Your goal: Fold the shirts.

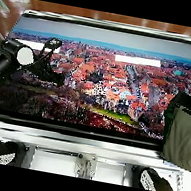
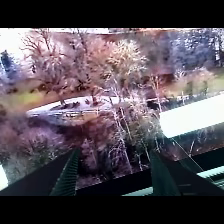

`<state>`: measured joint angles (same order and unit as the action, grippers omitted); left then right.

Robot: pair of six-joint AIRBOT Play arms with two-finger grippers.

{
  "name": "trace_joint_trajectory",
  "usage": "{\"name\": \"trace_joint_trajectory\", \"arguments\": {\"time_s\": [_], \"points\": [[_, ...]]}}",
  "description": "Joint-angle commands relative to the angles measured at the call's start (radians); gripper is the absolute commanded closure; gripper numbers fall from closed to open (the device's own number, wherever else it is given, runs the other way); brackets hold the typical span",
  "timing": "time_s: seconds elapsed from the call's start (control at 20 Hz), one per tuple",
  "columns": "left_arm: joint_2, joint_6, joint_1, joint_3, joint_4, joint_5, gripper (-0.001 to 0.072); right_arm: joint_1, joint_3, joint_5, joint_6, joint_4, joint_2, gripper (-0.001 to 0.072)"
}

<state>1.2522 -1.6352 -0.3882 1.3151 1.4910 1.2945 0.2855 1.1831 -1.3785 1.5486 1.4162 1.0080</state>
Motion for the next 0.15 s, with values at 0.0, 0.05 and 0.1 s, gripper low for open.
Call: {"name": "trace_joint_trajectory", "arguments": {"time_s": [0.0,0.05,0.1], "points": [[0.001,-0.001,-0.001,0.000,0.002,0.000,0.0175,-0.002,0.001,0.000,0.000,-0.001,0.001,0.0018],[0.001,-0.001,-0.001,0.000,0.002,0.000,0.0175,-0.002,0.001,0.000,0.000,-0.001,0.001,0.0018],[0.001,-0.001,-0.001,0.000,0.002,0.000,0.0175,-0.002,0.001,0.000,0.000,-0.001,0.001,0.0018]]}}
